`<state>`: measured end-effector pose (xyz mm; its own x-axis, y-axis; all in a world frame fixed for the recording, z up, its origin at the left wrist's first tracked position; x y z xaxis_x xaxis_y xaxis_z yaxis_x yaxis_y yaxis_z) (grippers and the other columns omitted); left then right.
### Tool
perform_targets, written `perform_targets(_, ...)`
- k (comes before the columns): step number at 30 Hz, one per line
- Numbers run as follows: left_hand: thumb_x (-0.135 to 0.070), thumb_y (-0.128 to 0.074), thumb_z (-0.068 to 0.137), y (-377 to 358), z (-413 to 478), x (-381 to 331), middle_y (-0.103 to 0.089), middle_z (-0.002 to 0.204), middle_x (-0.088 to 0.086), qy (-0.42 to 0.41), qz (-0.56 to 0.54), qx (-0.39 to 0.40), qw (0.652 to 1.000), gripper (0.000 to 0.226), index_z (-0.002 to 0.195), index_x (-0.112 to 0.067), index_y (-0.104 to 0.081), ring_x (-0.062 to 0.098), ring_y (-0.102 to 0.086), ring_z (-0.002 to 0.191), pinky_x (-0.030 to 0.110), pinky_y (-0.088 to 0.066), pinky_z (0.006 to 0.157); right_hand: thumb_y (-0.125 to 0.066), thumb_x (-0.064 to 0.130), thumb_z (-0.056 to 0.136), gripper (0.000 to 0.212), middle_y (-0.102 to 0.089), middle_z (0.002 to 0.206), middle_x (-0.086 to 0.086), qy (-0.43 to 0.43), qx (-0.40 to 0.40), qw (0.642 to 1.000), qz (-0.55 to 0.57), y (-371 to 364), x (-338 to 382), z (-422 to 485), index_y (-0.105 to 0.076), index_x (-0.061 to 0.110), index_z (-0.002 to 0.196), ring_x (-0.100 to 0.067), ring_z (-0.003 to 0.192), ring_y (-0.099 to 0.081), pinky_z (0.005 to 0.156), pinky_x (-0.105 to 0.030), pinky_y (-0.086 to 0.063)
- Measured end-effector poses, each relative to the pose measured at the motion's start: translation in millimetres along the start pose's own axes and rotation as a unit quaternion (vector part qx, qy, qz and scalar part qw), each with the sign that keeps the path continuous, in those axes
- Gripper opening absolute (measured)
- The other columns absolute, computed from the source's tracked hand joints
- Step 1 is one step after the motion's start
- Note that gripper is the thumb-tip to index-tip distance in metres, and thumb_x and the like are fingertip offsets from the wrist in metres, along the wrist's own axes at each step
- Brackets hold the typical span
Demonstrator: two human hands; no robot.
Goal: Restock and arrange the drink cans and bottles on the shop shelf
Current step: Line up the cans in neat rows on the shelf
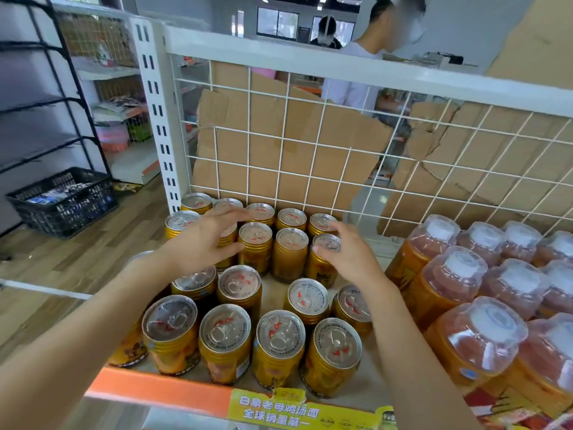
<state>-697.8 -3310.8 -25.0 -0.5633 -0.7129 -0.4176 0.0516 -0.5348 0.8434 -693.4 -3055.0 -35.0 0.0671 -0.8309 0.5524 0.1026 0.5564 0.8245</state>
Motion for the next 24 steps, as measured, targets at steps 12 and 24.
perform_targets(12,-0.07,-0.067,0.063,60,-95,64,-0.057,0.125,-0.011,0.211,-0.126,0.039,0.969,0.077,0.126,-0.027,-0.055,0.005,-0.056,0.109,0.021,-0.047,0.089,-0.059,0.034,0.09,0.05,-0.044,0.141,0.009,0.221,0.206,0.953,0.014,-41,117,-29,-0.041,0.031,0.136,-0.006,0.125,-0.043,0.101,-0.026,-0.038)
perform_targets(24,-0.063,-0.067,0.053,52,-92,97,-0.068,0.103,-0.005,0.136,-0.184,0.126,0.965,0.072,0.114,-0.026,-0.058,0.006,-0.064,0.089,0.019,-0.051,0.076,-0.066,0.019,0.086,0.064,-0.037,0.144,0.011,0.198,0.288,0.936,-0.039,-84,151,-26,-0.036,0.033,0.14,-0.008,0.13,-0.036,0.105,-0.026,-0.031)
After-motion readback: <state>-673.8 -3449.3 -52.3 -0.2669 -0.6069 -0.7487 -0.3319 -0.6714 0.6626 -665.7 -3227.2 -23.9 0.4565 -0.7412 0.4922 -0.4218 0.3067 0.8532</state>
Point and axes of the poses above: each hand's wrist, its own z-axis towards the middle knuckle, its own y-axis out of the back of the hand, x = y × z, the point moved 2 cm from there along z, towards the middle knuckle
